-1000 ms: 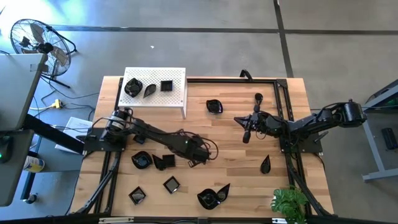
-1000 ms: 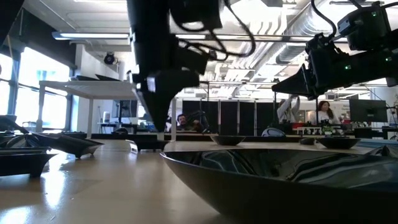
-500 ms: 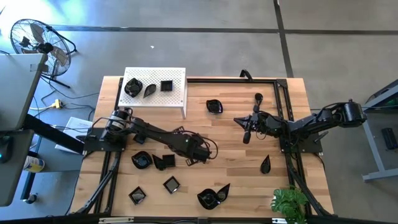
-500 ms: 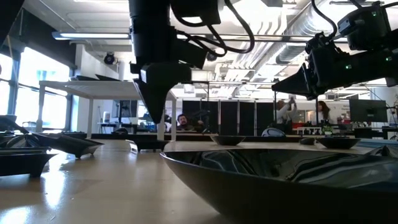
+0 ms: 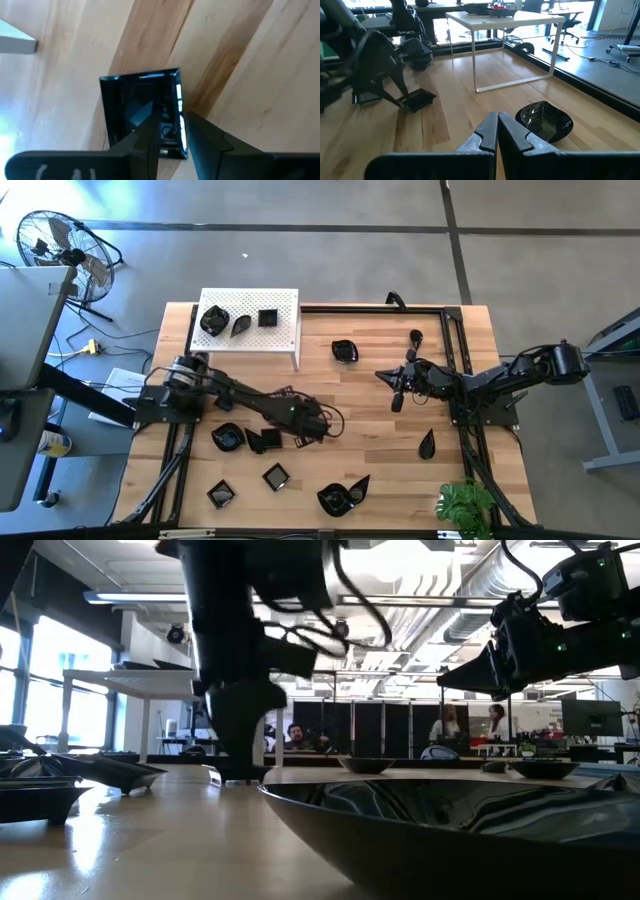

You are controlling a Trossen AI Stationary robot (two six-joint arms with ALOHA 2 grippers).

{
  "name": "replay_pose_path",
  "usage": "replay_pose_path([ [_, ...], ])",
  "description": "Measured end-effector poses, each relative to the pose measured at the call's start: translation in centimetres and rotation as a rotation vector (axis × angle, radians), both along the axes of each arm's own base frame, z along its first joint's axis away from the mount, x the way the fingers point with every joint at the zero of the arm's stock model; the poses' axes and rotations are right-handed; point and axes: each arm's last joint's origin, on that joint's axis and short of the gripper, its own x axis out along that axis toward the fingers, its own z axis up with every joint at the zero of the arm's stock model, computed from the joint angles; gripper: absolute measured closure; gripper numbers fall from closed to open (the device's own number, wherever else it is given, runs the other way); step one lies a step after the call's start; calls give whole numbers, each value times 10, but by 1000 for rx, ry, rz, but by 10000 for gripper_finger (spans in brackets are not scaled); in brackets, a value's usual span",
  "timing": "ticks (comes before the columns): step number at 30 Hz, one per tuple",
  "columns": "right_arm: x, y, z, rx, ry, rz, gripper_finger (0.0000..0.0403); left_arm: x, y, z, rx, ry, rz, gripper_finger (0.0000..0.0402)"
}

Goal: Pick & Place Mini shaped plates
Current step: Stack the black square plate on the top of the black square plate on the shelf

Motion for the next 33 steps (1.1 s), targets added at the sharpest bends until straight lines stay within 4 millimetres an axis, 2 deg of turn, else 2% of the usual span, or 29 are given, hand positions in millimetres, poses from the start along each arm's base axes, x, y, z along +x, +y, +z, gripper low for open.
replay_pose_path([
  [4,0,0,0,0,0,0,401,-12,-2,7,-15,-75,-2,312],
  [7,0,0,0,-3,0,0,402,-16,-6,14,-66,-197,-14,312],
  [9,0,0,0,-5,1,-3,402,-23,-4,15,-104,-208,-11,312],
  [14,0,0,0,-4,0,-4,402,-21,-1,17,-117,-218,17,305],
  [23,0,0,1,-2,-7,-4,402,-11,3,35,-101,-246,14,219],
  [27,0,0,1,-1,-7,-4,401,-14,3,33,-91,-212,13,208],
  [33,0,0,1,1,-8,-1,402,-10,3,12,-51,-147,16,227],
])
